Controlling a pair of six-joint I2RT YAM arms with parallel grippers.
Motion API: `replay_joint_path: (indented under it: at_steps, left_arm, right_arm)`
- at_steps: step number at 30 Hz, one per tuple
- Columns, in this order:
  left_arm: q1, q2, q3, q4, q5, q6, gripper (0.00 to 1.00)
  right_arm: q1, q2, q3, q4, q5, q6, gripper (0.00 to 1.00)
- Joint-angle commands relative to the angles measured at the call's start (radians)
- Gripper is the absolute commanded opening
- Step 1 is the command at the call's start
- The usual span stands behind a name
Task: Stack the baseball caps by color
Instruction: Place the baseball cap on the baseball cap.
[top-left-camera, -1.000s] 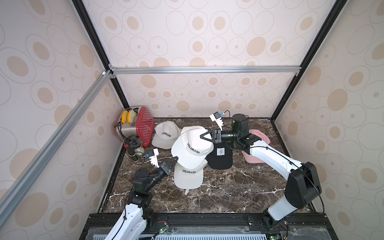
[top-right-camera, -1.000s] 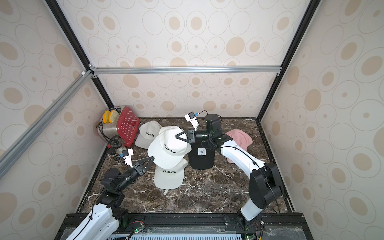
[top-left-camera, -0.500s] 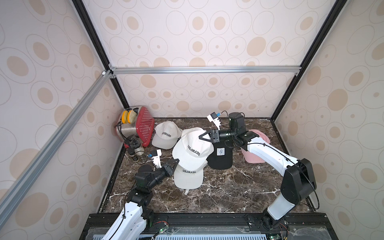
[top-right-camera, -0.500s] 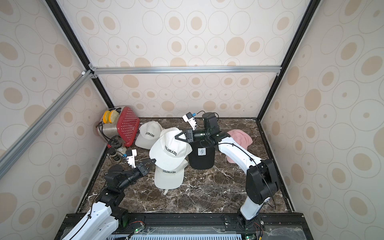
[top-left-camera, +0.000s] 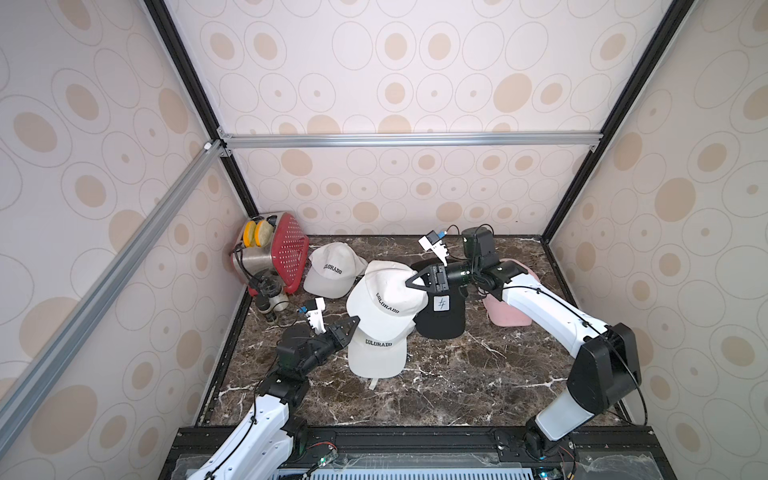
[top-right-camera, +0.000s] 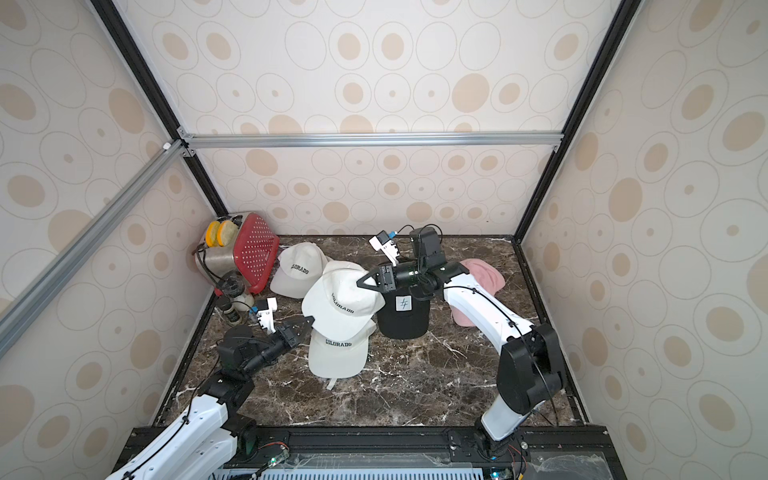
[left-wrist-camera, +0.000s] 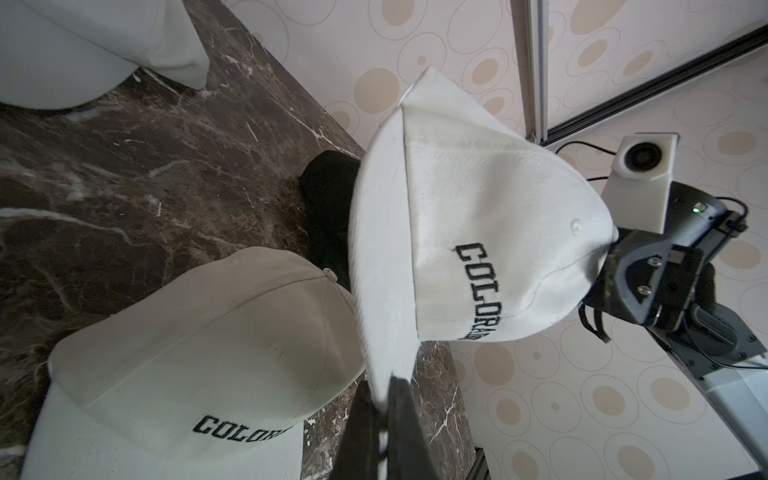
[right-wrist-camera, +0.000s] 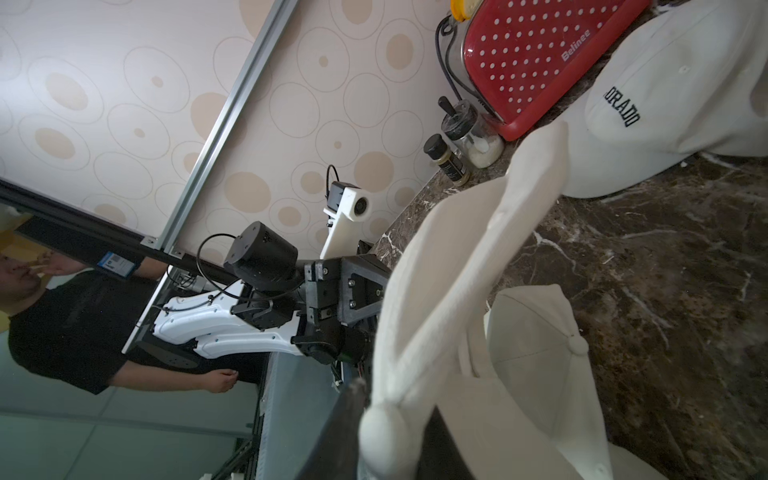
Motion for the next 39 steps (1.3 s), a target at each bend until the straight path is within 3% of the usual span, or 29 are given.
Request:
replay_joint_path:
  at_steps: [1, 11, 19, 29, 39]
  left_arm:
    - [0.004, 0.006, 0.001, -0.027, -0.036, 0.004, 0.0]
    - [0.004, -0.025, 0.0, -0.022, -0.025, 0.016, 0.0]
    - [0.003, -0.012, -0.003, 0.033, -0.001, -0.001, 0.0]
    - [0.004, -0.014, -0.024, 0.156, 0.041, -0.026, 0.0]
    - [0.004, -0.037, -0.038, 0.22, 0.077, -0.059, 0.0]
  right_arm:
    - [-0.009, -0.046, 0.002, 0.007, -0.018, -0.017, 0.36]
    - [-0.006, 0.003, 0.0, 0.037, -0.04, 0.024, 0.4]
    - [-0.004, 0.008, -0.006, -0.07, 0.035, -0.084, 0.57]
    - [-0.005, 0.072, 0.0, -0.113, 0.105, -0.164, 0.62]
    - [-0.05, 0.076, 0.0, -0.078, 0.068, -0.189, 0.71]
